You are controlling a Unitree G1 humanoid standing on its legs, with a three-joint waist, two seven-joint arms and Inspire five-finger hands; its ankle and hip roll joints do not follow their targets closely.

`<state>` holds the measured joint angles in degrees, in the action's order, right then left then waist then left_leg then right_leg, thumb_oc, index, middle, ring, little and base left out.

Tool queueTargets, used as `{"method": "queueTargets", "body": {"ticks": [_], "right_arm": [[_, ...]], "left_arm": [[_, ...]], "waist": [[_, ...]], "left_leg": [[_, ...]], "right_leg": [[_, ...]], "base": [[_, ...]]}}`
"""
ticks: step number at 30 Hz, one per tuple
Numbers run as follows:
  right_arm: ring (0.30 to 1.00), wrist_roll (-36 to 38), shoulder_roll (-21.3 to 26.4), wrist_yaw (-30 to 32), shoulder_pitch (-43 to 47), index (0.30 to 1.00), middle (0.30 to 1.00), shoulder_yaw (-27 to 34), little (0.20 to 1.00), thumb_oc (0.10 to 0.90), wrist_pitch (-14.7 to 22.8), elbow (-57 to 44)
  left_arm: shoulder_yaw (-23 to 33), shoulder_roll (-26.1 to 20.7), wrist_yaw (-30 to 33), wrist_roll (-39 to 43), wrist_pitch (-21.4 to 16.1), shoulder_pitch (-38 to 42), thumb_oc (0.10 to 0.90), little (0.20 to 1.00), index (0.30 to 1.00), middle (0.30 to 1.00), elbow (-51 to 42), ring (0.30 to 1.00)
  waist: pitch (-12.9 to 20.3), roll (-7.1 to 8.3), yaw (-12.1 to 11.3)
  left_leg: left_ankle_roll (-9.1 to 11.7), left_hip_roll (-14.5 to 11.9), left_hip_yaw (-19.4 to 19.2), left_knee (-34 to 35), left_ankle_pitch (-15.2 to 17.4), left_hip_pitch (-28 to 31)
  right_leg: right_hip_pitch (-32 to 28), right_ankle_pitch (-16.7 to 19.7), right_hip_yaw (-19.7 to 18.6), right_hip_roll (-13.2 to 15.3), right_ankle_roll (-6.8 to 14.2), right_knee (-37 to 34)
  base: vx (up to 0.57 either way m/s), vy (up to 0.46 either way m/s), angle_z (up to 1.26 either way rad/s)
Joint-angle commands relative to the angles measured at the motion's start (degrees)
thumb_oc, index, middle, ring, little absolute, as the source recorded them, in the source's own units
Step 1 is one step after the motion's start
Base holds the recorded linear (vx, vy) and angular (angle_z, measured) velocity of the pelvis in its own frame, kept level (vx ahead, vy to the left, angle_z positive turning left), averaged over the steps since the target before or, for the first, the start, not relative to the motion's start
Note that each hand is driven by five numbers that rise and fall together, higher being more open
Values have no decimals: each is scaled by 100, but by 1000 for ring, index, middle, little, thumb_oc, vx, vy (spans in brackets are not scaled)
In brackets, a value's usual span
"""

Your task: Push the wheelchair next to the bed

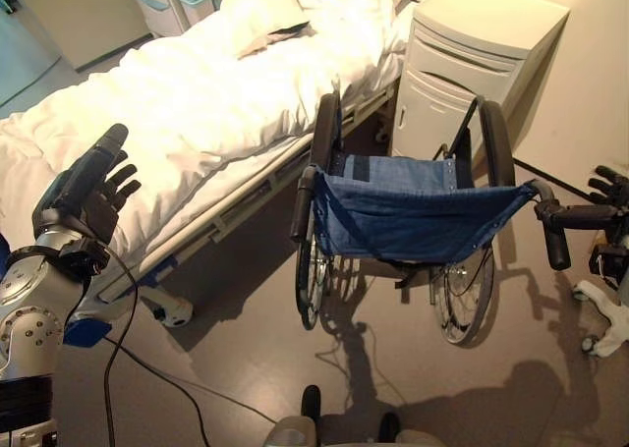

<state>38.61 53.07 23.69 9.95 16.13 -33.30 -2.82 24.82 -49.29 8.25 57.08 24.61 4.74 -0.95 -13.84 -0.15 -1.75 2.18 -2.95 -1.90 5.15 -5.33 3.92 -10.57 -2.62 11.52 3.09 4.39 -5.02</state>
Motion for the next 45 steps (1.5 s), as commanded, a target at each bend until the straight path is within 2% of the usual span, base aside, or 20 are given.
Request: {"method": "queueTargets", "body": {"ticks": [1,3,5,10,13,21,24,26,27,29,30,32,34,35,36,37,38,41,44,45], "right_arm": [[900,-1260,966,1012,50,900,900,878,900,800,605,367],[900,-1425,1136,856,-114,900,900,1057,900,800,497,509],[900,-1135,1249,652,-279,900,900,1214,900,800,494,493],[900,-1130,1291,574,-439,900,900,1417,900,800,538,520],[900,-1021,1128,364,-570,900,900,1415,900,800,601,418],[900,-1059,313,-245,-1036,900,900,1332,900,800,398,494],[900,-1253,-375,-486,-1491,900,900,1280,900,800,452,788],[900,-1287,-575,-579,-1705,900,900,1280,900,800,467,918],[900,-1289,-993,-595,-2044,900,900,1164,900,800,545,1268],[900,-1325,-1132,-640,-2157,900,900,1108,900,800,607,1402],[900,-1145,-1588,-625,-2348,900,900,848,900,800,841,2067],[900,-1054,-1731,-564,-2347,900,900,683,900,800,905,2417],[900,-726,-2228,-421,-2161,900,900,103,900,800,1242,3612],[900,-531,-2428,-383,-2030,900,900,-65,900,800,1277,4056],[900,-548,-2443,-384,-2005,900,900,-83,900,800,1302,4106],[900,-559,-2687,-504,-1817,900,900,-227,900,800,1411,4869],[900,-582,-2734,-540,-1768,900,900,-273,900,800,1477,5057],[900,-446,-3216,-1110,-1456,900,900,-632,900,800,1668,6493],[900,-490,-3405,-1239,-1370,900,900,-771,900,800,1761,7014],[900,-581,-3561,-1388,-1316,900,900,-901,900,800,1878,7469]], "left_arm": [[379,-704,-158,48,-488,-115,800,900,900,900,306,900],[378,-699,-123,111,-376,-180,800,900,900,900,243,900],[400,-675,-86,213,-231,-278,800,900,900,900,170,900],[414,-624,-199,256,-172,-340,800,900,900,900,315,900],[353,-466,-150,300,-45,-422,800,900,900,900,263,900],[72,405,-157,61,365,-878,800,900,900,900,394,900],[-154,908,-304,-271,635,-1188,800,900,900,900,594,900],[-206,1032,-362,-385,679,-1308,800,900,900,900,661,900],[-338,1299,-358,-553,721,-1500,800,900,900,900,929,900],[-397,1393,-345,-584,704,-1551,800,900,900,900,1051,900],[-613,1789,-307,-815,553,-1642,800,900,900,900,1676,900],[-730,1947,-349,-840,497,-1609,800,900,900,900,2026,900],[-1156,2497,-288,-1138,16,-1447,800,900,900,900,3224,900],[-1290,2660,-366,-1319,-89,-1378,800,900,900,900,3640,900],[-1300,2673,-377,-1341,-102,-1361,800,900,900,900,3692,900],[-1460,2850,-408,-1575,-265,-1257,800,900,900,900,4321,900],[-1492,2897,-424,-1636,-331,-1226,800,900,900,900,4469,900],[-1710,3184,-666,-2010,-713,-965,800,900,900,900,5884,900],[-1788,3305,-613,-2106,-970,-859,800,900,900,900,6473,900],[-1878,3413,-508,-2156,-1240,-777,800,900,900,900,6961,900]], "waist": [[1180,150,70],[1166,146,82],[1140,151,98],[1139,157,136],[1117,152,158],[1101,150,182],[1070,152,187],[1076,156,187],[1061,162,199],[1066,167,203],[1050,171,208],[1042,177,203],[1015,181,144],[1009,181,116],[1005,181,114],[1009,173,69],[1010,168,58],[1064,155,29],[1098,152,46],[1123,148,67]], "left_leg": [[192,-28,-403,-29,515,451],[191,-30,-406,-30,510,453],[182,-31,-405,-30,506,449],[177,-24,-414,-20,518,452],[176,-23,-421,-21,513,443],[147,-26,-433,-19,490,418],[144,-42,-448,-17,477,404],[144,-46,-454,-15,478,400],[136,-46,-469,-15,478,398],[128,-41,-471,-15,480,399],[115,-28,-481,-15,480,405],[107,-18,-476,-15,482,406],[105,-1,-455,-28,475,382],[102,5,-441,-30,474,370],[102,5,-439,-31,475,369],[101,11,-428,-28,478,353],[101,11,-425,-28,480,348],[85,21,-423,-25,501,318],[76,24,-437,-23,510,304],[65,29,-446,-29,531,306]], "right_leg": [[313,429,-157,172,261,2],[312,436,-169,159,265,2],[317,436,-197,146,256,2],[336,452,-230,133,273,2],[357,464,-242,137,284,2],[397,485,-247,147,294,2],[407,504,-210,160,304,2],[412,506,-191,166,309,2],[420,517,-177,171,314,2],[422,518,-175,170,314,2],[425,529,-172,172,310,2],[426,536,-172,175,311,2],[440,567,-140,195,304,2],[449,584,-132,204,302,2],[450,586,-131,205,302,2],[468,601,-111,218,305,2],[474,605,-108,221,308,2],[520,617,-132,233,302,2],[542,617,-152,235,298,2],[544,612,-174,239,295,2]], "base": [[0,0,0],[5,-15,0],[4,-37,-5],[3,-28,-14],[-8,-15,-3],[-14,8,-6],[0,0,0],[0,0,0],[0,0,0],[-8,5,2],[0,0,0],[0,0,0],[-18,2,-1],[0,0,0],[-19,8,-3],[0,0,0],[0,0,0],[-4,16,4],[-2,20,1],[-4,36,-2]]}}
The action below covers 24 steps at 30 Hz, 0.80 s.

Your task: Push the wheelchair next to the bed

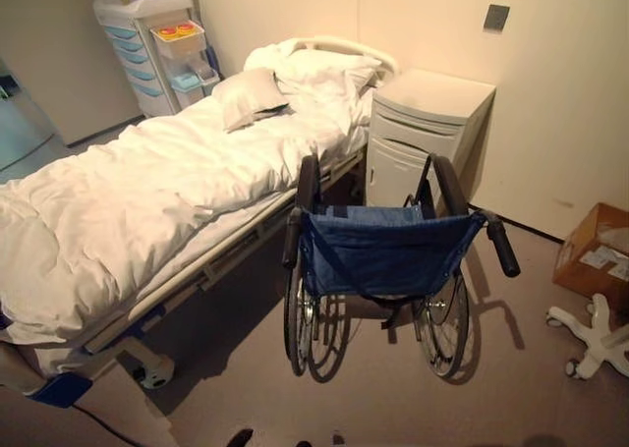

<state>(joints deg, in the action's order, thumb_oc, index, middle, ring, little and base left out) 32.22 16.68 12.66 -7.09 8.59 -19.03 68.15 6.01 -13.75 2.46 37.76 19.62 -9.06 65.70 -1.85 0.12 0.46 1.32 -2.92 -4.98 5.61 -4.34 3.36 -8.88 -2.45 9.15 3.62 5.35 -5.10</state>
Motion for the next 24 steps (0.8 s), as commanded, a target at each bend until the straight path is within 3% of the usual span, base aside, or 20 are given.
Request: {"method": "queueTargets", "body": {"ticks": [1,4,9,11,15,24], "right_arm": [[900,16,28,-311,397,900,900,-189,900,800,465,463],[900,-282,-185,-463,386,900,900,-473,900,800,530,637],[900,-824,-418,-1085,362,900,900,-976,900,800,229,736],[900,-956,-470,-1447,438,900,900,-1234,900,800,274,775],[900,-1188,-445,-1547,551,900,900,-1404,900,800,540,716],[900,-883,-462,-1879,591,900,900,-1368,900,800,194,1031]], "left_arm": [[-18,-108,152,-343,-830,616,800,900,900,900,409,900],[-223,1,385,-937,-1228,640,800,900,900,900,728,900],[-470,169,556,-1144,-1258,622,800,900,900,900,921,900],[-580,258,688,-1303,-1148,651,800,900,900,900,986,900],[-653,290,699,-1312,-932,671,800,900,900,900,1012,900],[-863,369,637,-1370,-730,686,800,900,900,900,1071,900]], "waist": [[-71,121,-149],[-49,111,-121],[-48,90,-121],[-37,83,-156],[-9,71,-184],[75,43,-212]], "left_leg": [[145,30,-138,-76,442,368],[125,49,-124,-87,457,354],[101,70,-94,-97,463,331],[96,78,-58,-94,469,325],[95,82,-20,-79,475,327],[85,71,-18,-61,498,342]], "right_leg": [[373,590,53,186,195,10],[389,591,-6,190,184,10],[399,602,-10,210,177,10],[402,606,13,229,177,10],[401,600,30,238,178,10],[390,596,77,254,197,10]], "base": [[-5,37,0],[-25,47,4],[-37,35,0],[-35,30,-2],[-18,21,0],[1,3,1]]}}
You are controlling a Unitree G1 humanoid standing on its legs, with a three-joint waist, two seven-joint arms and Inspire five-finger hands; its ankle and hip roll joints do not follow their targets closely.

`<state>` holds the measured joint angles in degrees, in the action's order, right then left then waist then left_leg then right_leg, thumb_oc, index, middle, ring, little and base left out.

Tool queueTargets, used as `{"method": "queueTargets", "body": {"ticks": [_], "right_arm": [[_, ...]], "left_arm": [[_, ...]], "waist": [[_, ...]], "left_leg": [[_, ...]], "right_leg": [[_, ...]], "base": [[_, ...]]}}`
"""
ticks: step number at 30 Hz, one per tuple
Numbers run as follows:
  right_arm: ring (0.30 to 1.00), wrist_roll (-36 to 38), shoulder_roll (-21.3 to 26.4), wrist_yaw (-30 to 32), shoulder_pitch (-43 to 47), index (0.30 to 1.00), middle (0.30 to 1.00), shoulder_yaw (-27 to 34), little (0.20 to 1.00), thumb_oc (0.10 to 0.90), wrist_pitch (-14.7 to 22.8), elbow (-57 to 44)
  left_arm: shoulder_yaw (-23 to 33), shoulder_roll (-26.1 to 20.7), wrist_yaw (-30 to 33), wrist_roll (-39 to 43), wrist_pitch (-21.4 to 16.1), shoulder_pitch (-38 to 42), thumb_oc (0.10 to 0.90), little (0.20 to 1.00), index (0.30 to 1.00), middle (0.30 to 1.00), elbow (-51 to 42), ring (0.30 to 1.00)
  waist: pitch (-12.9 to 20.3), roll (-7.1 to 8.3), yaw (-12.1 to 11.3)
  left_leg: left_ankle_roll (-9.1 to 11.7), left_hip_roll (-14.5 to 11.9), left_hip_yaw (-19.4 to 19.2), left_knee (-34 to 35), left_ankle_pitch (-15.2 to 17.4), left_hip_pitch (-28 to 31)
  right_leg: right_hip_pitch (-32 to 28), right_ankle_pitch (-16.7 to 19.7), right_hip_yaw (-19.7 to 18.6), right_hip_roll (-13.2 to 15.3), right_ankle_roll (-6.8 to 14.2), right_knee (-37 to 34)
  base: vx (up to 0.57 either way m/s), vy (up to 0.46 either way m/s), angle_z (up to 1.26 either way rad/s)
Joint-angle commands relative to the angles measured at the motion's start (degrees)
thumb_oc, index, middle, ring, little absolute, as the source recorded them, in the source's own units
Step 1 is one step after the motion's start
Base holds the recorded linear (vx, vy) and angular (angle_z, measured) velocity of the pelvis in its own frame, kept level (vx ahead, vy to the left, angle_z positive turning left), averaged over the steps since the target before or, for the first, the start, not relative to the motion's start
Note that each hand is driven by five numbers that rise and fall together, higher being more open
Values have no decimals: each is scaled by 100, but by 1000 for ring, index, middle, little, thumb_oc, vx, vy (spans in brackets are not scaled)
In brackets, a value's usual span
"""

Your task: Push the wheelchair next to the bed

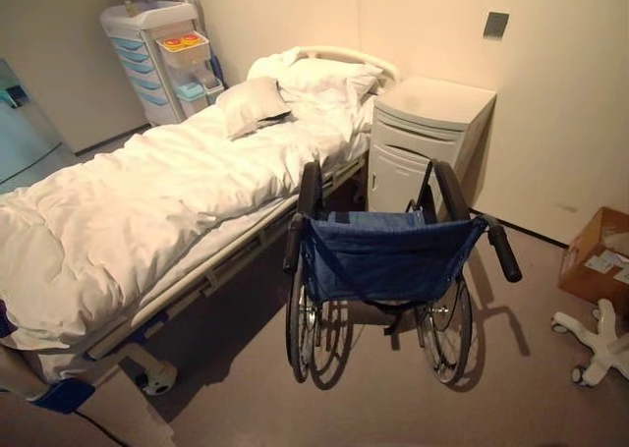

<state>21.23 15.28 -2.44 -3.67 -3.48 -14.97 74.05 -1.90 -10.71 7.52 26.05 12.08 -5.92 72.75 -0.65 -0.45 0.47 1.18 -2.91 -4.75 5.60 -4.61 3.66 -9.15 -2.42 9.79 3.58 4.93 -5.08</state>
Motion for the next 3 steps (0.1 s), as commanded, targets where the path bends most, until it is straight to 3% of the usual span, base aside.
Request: {"method": "queueTargets", "body": {"ticks": [1,3], "right_arm": [[900,246,-342,-406,241,900,900,-143,900,800,-198,477],[900,265,-361,-437,232,900,900,-132,900,800,-184,501]], "left_arm": [[-75,81,141,-192,14,368,800,900,900,900,381,900],[-68,99,164,-173,15,363,800,900,900,900,386,900]], "waist": [[-39,95,-214],[-32,89,-209]], "left_leg": [[101,67,-44,-60,525,311],[98,66,-50,-60,527,307]], "right_leg": [[420,598,18,262,245,8],[426,602,16,264,250,8]], "base": [[0,0,0],[0,0,0]]}}
